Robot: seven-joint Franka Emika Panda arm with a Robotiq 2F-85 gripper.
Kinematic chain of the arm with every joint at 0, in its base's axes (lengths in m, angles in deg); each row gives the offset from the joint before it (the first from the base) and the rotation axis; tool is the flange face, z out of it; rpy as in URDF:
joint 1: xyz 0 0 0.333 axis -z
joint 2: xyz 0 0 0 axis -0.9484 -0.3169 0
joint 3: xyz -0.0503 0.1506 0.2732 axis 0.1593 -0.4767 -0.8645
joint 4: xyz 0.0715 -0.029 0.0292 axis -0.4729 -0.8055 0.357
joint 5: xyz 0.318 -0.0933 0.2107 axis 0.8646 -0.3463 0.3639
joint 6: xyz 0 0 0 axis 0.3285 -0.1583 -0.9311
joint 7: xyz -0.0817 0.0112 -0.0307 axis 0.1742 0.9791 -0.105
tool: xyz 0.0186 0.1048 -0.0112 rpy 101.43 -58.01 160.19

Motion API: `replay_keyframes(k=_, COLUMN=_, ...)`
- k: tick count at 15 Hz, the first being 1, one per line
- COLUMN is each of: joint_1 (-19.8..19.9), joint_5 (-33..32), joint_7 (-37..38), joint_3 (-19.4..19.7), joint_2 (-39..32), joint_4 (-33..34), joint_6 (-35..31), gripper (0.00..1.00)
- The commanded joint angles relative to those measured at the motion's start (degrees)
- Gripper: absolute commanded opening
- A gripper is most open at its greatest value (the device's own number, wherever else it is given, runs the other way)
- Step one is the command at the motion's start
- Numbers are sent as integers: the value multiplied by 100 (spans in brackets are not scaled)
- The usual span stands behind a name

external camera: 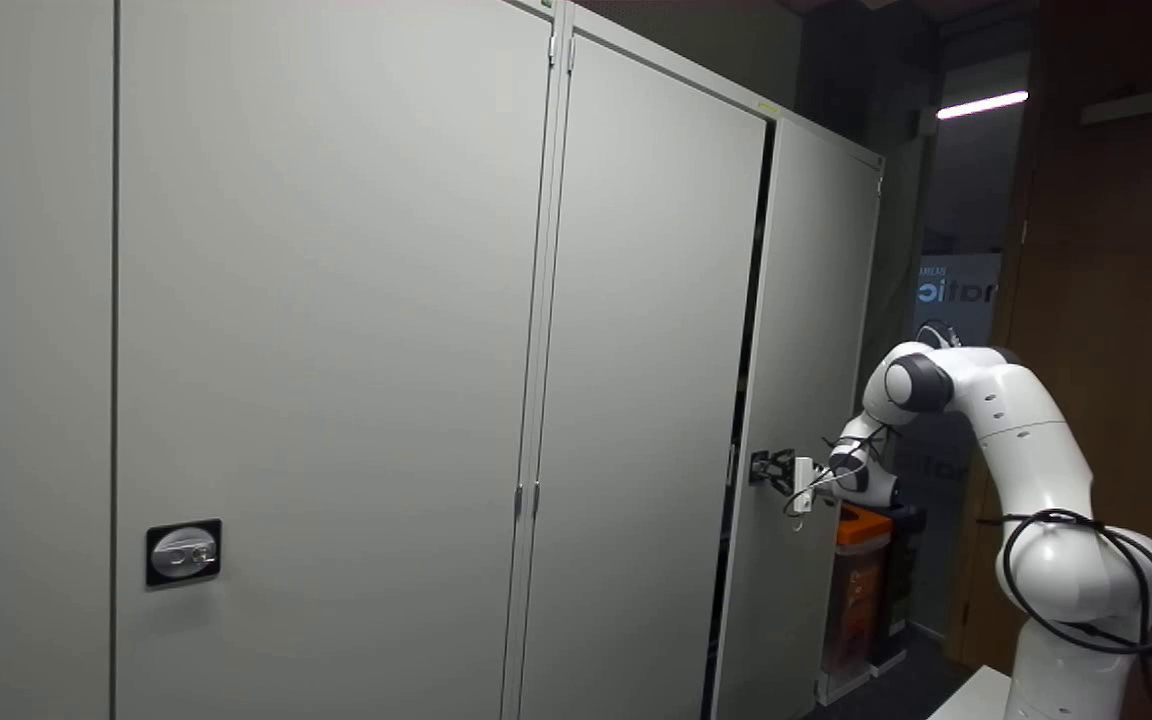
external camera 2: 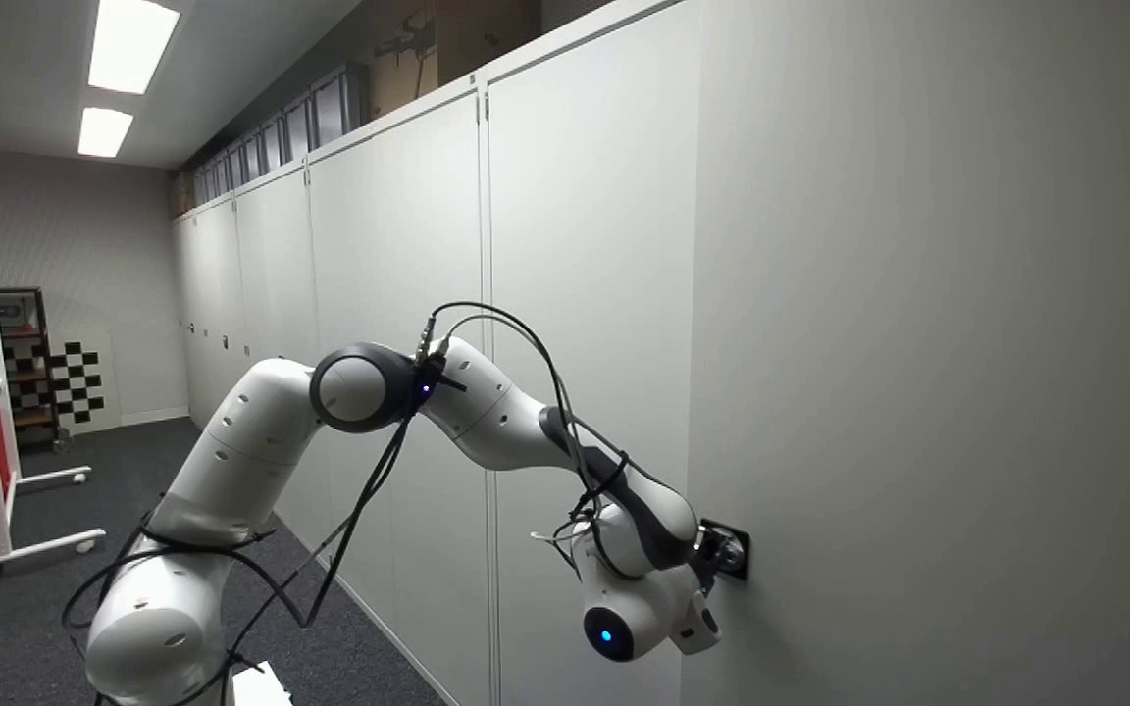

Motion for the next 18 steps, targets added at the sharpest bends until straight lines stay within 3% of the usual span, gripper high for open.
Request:
replay_keyframes(k=1, joint_1=38, joint_5=246, joint_7=108, joint_3=-47, joint_2=-154, joint_4=391, joint_6=40, gripper=8)
replay_keyframes(k=18, joint_1=80, joint_5=365, joint_7=-53, joint_3=-98, joint_2=-777, joint_4=1278, joint_6=86, gripper=8)
